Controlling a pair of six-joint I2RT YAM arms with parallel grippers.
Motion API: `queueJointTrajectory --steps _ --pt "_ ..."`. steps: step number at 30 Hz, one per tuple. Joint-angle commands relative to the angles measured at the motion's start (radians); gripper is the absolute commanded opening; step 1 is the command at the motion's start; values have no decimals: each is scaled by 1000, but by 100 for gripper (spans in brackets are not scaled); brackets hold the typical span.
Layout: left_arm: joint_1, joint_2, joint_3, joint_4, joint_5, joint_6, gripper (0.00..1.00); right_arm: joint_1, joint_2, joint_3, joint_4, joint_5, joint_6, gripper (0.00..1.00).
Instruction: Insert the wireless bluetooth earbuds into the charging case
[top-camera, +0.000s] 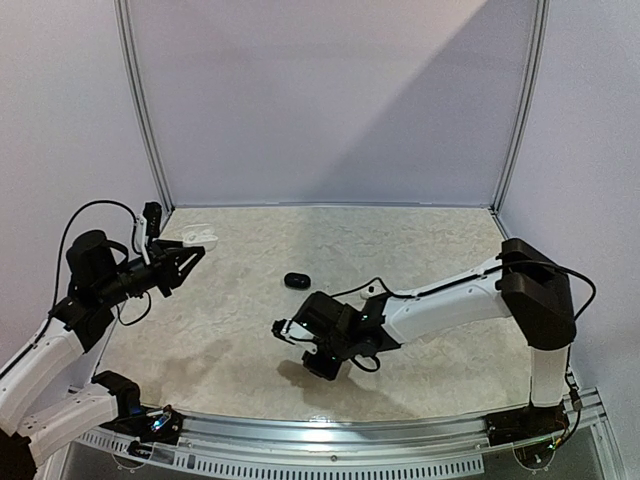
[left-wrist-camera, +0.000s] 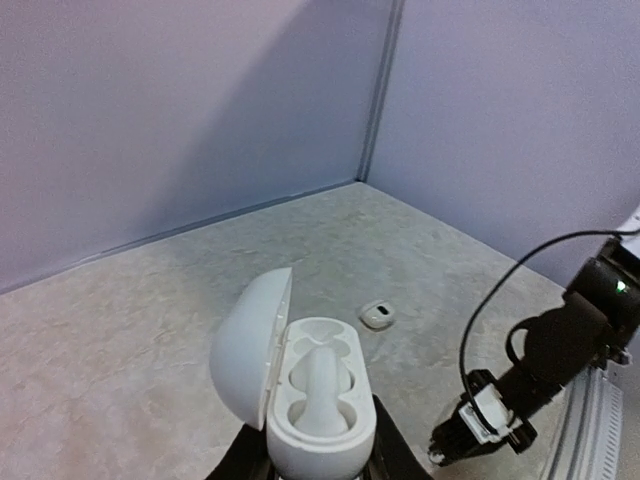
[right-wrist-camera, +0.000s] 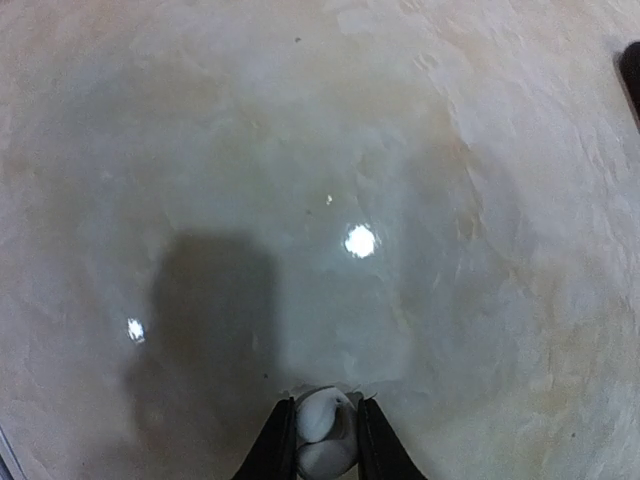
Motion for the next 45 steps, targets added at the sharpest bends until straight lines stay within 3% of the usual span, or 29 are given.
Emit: queueJointTrajectory --steps 1,6,10,13,24,31,34,38,41,45 --pt "-31 14 -43 172 299 14 0 -11 -75 -120 -84 94 107 19" --pt "-68 55 -22 171 547 136 0 -12 -130 -188 -92 128 175 20" --pt "-107 82 43 -133 654 426 0 -12 -156 -226 -89 145 218 22" --pt "-138 102 60 -215 673 553 0 -13 -166 -232 -89 152 236 25" --pt "-189 130 67 -269 656 677 0 -26 -187 -193 -94 100 265 43" --pt "-192 113 67 -283 629 674 0 -75 -256 -134 -90 -70 252 63" --pt "-192 106 65 -288 621 676 0 -101 -288 -126 -95 -141 253 66" --pt "-194 101 66 -287 609 677 0 -133 -308 -115 -136 -164 307 63" --pt "-194 95 65 -293 594 681 0 -149 -279 -71 -248 -133 407 48" --pt "-194 82 64 -304 577 691 0 -150 -222 -30 -367 -134 552 37"
